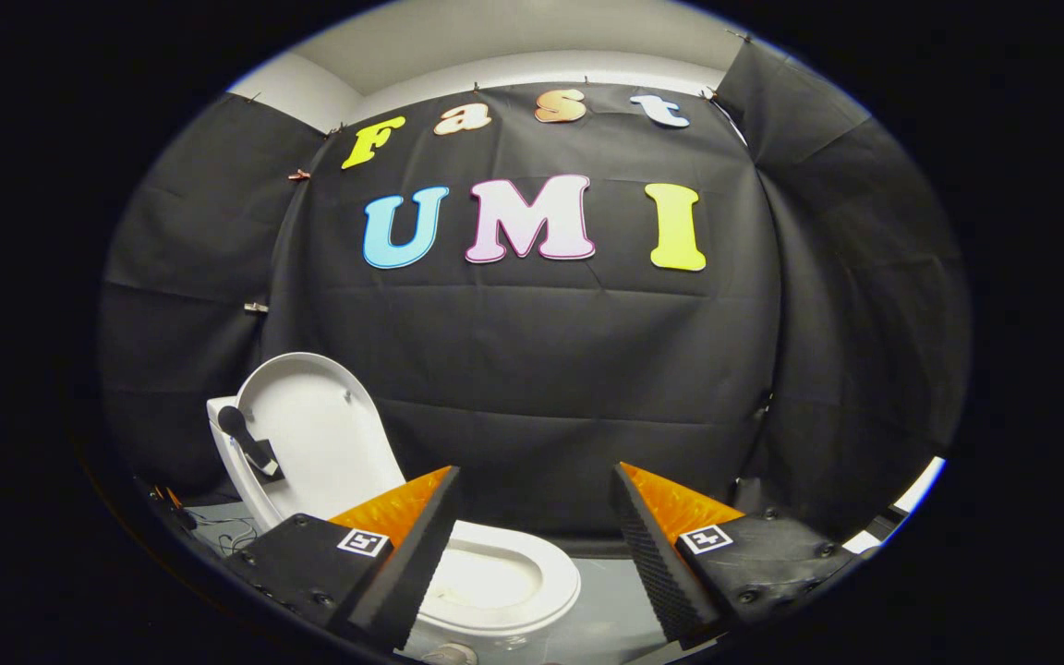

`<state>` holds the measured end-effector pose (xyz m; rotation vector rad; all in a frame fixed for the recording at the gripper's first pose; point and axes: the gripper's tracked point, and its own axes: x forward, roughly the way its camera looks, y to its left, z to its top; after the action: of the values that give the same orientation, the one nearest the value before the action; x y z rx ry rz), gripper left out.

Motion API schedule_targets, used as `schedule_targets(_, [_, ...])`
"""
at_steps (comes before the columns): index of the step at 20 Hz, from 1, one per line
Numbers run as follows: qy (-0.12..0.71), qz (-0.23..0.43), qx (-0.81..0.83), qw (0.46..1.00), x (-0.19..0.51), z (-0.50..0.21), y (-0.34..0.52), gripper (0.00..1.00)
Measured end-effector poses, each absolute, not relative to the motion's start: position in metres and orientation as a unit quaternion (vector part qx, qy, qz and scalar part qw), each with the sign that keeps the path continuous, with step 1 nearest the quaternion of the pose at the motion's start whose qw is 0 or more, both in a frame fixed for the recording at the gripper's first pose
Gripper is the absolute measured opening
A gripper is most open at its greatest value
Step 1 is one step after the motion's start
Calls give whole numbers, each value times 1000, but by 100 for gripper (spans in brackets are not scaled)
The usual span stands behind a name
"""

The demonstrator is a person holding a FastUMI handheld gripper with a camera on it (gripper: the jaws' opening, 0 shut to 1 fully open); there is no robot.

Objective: Open the toilet lid.

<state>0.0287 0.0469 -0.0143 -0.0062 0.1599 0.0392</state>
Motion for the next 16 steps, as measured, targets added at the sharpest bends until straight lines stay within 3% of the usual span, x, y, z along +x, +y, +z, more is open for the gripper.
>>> schedule_targets(16, [77, 23, -5, 997, 26, -20, 49, 98])
